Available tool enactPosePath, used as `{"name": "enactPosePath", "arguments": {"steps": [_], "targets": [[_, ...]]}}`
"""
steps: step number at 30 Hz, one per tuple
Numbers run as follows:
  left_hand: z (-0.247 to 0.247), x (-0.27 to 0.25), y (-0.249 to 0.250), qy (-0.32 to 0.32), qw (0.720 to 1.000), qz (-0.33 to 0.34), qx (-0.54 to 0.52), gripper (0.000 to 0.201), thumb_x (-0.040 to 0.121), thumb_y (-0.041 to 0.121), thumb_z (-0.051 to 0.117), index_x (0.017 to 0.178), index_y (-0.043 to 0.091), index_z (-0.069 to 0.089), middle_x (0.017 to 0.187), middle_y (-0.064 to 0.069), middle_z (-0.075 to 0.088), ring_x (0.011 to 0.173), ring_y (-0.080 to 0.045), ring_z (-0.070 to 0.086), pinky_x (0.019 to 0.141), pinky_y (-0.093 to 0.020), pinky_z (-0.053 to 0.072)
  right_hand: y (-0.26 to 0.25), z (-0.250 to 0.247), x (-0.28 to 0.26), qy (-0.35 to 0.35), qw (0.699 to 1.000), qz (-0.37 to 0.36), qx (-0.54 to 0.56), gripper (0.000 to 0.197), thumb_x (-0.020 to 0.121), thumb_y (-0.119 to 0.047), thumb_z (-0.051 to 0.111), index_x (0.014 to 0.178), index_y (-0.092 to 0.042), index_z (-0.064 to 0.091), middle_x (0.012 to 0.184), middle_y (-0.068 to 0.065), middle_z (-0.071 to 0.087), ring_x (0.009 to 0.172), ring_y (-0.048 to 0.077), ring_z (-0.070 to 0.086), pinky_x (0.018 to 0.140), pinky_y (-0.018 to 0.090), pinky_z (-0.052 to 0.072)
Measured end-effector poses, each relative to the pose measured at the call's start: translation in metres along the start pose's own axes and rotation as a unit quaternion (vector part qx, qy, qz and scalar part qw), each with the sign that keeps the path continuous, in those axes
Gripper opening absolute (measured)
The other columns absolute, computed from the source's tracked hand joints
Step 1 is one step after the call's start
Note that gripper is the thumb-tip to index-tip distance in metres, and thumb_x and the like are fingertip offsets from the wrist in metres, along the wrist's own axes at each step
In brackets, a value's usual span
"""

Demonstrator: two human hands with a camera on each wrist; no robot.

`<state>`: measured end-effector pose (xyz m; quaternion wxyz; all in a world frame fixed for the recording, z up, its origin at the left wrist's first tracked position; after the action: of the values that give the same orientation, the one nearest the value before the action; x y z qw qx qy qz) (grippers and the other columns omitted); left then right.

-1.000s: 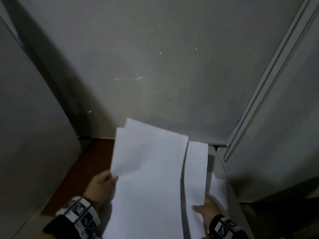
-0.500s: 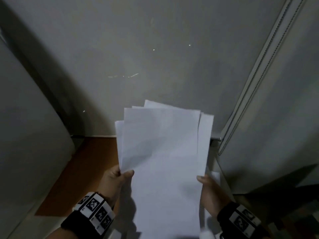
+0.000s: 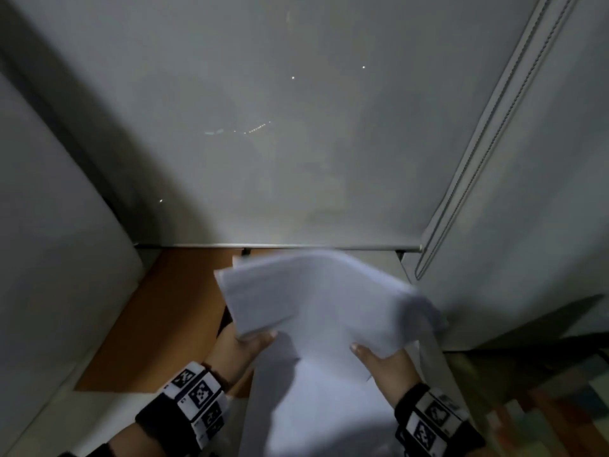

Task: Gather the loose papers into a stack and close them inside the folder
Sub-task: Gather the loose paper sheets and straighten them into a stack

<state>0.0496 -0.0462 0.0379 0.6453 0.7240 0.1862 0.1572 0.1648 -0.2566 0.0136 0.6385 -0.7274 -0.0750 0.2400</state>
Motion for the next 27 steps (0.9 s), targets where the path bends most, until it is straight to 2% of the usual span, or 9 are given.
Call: {"name": "enactPosePath", "arguments": {"steps": [3, 5, 9, 12, 13, 15, 18, 23, 27], "targets": [[-0.003, 0.0, -0.005, 0.009, 1.0, -0.021, 0.002, 0.021, 0.055, 0.034, 0.074, 0.076, 0.034, 0.071, 0.078, 0.01, 0.076, 0.08, -0.007, 0.069, 0.073, -0.026, 0.055, 0.0, 0.001, 0.004, 0.022, 0.999, 0.004, -0.029, 0.008, 0.078, -0.012, 0.07, 0.08, -0.018, 0.066, 0.073, -0.012, 0.068, 0.067, 0.003, 0.067, 0.064, 0.02, 0.055], [-0.001, -0.004, -0.02, -0.008, 0.998, -0.058, 0.032, 0.041, 0.046, 0.044, 0.072, 0.082, 0.026, 0.067, 0.087, 0.001, 0.073, 0.089, -0.021, 0.066, 0.078, -0.034, 0.054, 0.009, 0.004, 0.002, 0.017, 0.997, 0.036, -0.061, 0.007, 0.079, -0.013, 0.069, 0.082, -0.017, 0.064, 0.078, -0.007, 0.067, 0.079, 0.016, 0.067, 0.075, 0.034, 0.055], [0.001, -0.009, -0.053, 0.041, 0.991, -0.128, 0.009, 0.048, 0.044, 0.047, 0.077, 0.083, 0.021, 0.065, 0.092, -0.004, 0.073, 0.095, -0.03, 0.063, 0.085, -0.041, 0.049, 0.039, 0.006, 0.004, -0.026, 0.977, 0.063, -0.201, 0.035, 0.079, -0.014, 0.068, 0.112, -0.012, 0.058, 0.101, 0.0, 0.064, 0.109, 0.022, 0.057, 0.097, 0.026, 0.042], [-0.012, -0.003, -0.05, 0.136, 0.986, -0.084, 0.053, 0.01, 0.073, 0.01, 0.069, 0.079, 0.016, 0.064, 0.102, -0.014, 0.061, 0.1, -0.026, 0.053, 0.086, -0.035, 0.037, 0.051, -0.019, 0.02, 0.109, 0.908, 0.057, -0.4, 0.076, 0.066, -0.032, 0.076, 0.131, -0.01, 0.046, 0.135, 0.013, 0.049, 0.125, 0.028, 0.046, 0.106, 0.036, 0.04], [-0.023, 0.0, -0.051, 0.158, 0.981, -0.07, 0.087, 0.012, 0.079, -0.001, 0.061, 0.085, 0.009, 0.065, 0.104, -0.015, 0.058, 0.101, -0.025, 0.05, 0.085, -0.035, 0.035, 0.052, -0.031, 0.023, 0.156, 0.885, 0.097, -0.427, 0.086, 0.061, -0.038, 0.077, 0.134, -0.008, 0.042, 0.137, 0.013, 0.046, 0.126, 0.029, 0.044, 0.106, 0.036, 0.038], [-0.042, 0.003, -0.052, 0.191, 0.968, -0.074, 0.147, 0.017, 0.082, -0.001, 0.056, 0.095, -0.007, 0.065, 0.101, -0.019, 0.06, 0.098, -0.027, 0.051, 0.083, -0.038, 0.036, 0.058, -0.046, 0.025, 0.172, 0.86, 0.17, -0.448, 0.101, 0.055, -0.048, 0.079, 0.137, -0.008, 0.035, 0.141, 0.012, 0.042, 0.129, 0.029, 0.039, 0.109, 0.037, 0.035], [-0.063, 0.002, -0.049, 0.215, 0.952, -0.105, 0.189, 0.018, 0.083, 0.011, 0.057, 0.089, -0.004, 0.064, 0.091, -0.018, 0.06, 0.088, -0.03, 0.055, 0.076, -0.038, 0.037, 0.07, -0.051, 0.031, 0.134, 0.832, 0.203, -0.499, 0.113, 0.051, -0.056, 0.078, 0.139, -0.009, 0.026, 0.146, 0.01, 0.03, 0.134, 0.027, 0.03, 0.112, 0.037, 0.029], [-0.086, -0.01, -0.04, 0.236, 0.945, -0.14, 0.176, 0.012, 0.085, 0.003, 0.053, 0.083, -0.007, 0.06, 0.085, -0.024, 0.058, 0.077, -0.028, 0.049, 0.071, -0.036, 0.035, 0.072, -0.056, 0.042, 0.128, 0.865, 0.234, -0.426, 0.116, 0.049, -0.033, 0.088, 0.14, -0.006, 0.022, 0.142, 0.014, 0.04, 0.129, 0.032, 0.042, 0.107, 0.045, 0.037], [-0.09, -0.02, -0.042, 0.233, 0.947, -0.16, 0.155, 0.011, 0.078, 0.006, 0.061, 0.074, -0.004, 0.059, 0.083, -0.024, 0.059, 0.081, -0.034, 0.054, 0.073, -0.038, 0.036, 0.07, -0.059, 0.043, 0.114, 0.888, 0.2, -0.398, 0.083, 0.056, -0.018, 0.085, 0.123, -0.002, 0.039, 0.129, 0.017, 0.05, 0.117, 0.031, 0.052, 0.098, 0.038, 0.046]]}}
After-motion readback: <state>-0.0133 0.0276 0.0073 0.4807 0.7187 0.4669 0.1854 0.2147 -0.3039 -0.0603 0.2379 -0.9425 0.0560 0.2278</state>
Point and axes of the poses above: each hand's wrist, its own x-axis towards the middle knuckle, its own z-axis out of the palm, y = z × x, the point moved 1 cm from there along x, towards the middle knuckle
